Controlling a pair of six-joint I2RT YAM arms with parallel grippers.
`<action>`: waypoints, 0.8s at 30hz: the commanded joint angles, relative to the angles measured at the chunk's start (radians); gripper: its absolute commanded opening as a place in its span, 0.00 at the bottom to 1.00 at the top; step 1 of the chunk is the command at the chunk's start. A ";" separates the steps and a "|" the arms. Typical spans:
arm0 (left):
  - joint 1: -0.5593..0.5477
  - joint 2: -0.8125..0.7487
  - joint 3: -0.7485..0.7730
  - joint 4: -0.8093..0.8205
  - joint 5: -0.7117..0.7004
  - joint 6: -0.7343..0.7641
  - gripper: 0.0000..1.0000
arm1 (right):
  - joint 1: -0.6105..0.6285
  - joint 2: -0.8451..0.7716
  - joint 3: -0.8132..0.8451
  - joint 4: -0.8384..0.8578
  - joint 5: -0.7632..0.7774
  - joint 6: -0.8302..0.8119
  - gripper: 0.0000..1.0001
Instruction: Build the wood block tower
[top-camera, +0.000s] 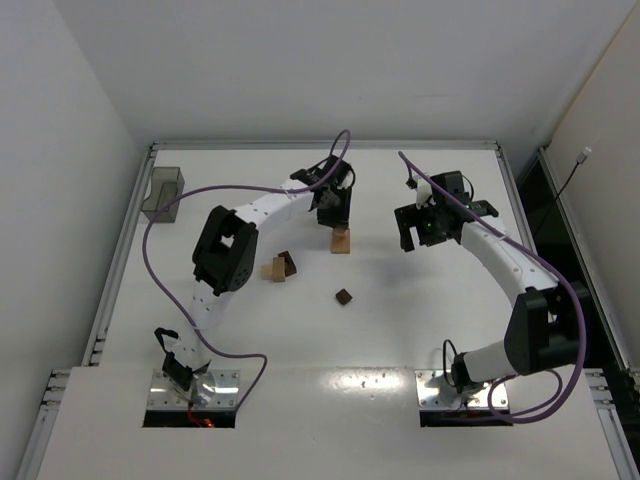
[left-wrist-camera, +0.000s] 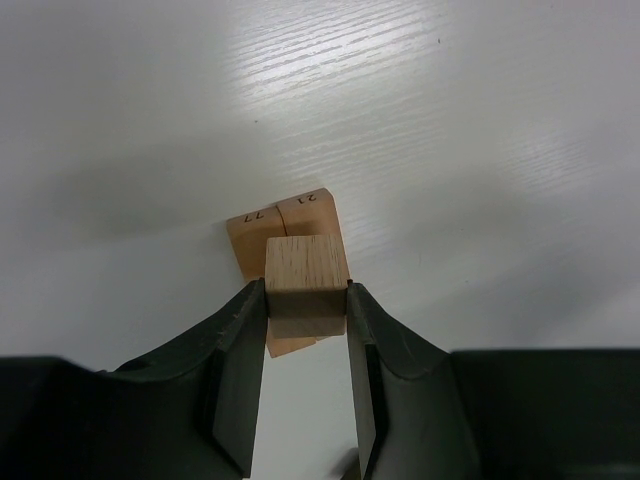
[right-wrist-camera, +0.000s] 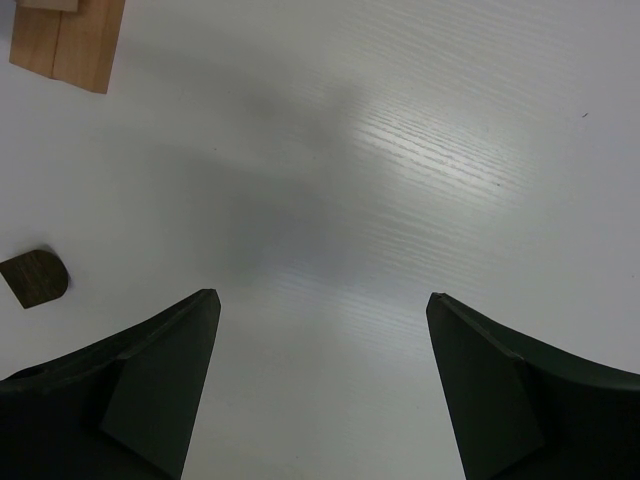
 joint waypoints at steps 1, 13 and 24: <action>-0.019 0.009 0.033 0.023 0.011 -0.022 0.00 | -0.004 0.003 0.001 0.027 -0.010 0.014 0.81; -0.019 0.009 0.014 0.023 -0.009 -0.022 0.00 | -0.004 0.012 0.011 0.027 -0.010 0.014 0.81; -0.019 0.009 0.005 0.023 -0.029 -0.022 0.00 | -0.004 0.012 0.011 0.027 -0.010 0.014 0.81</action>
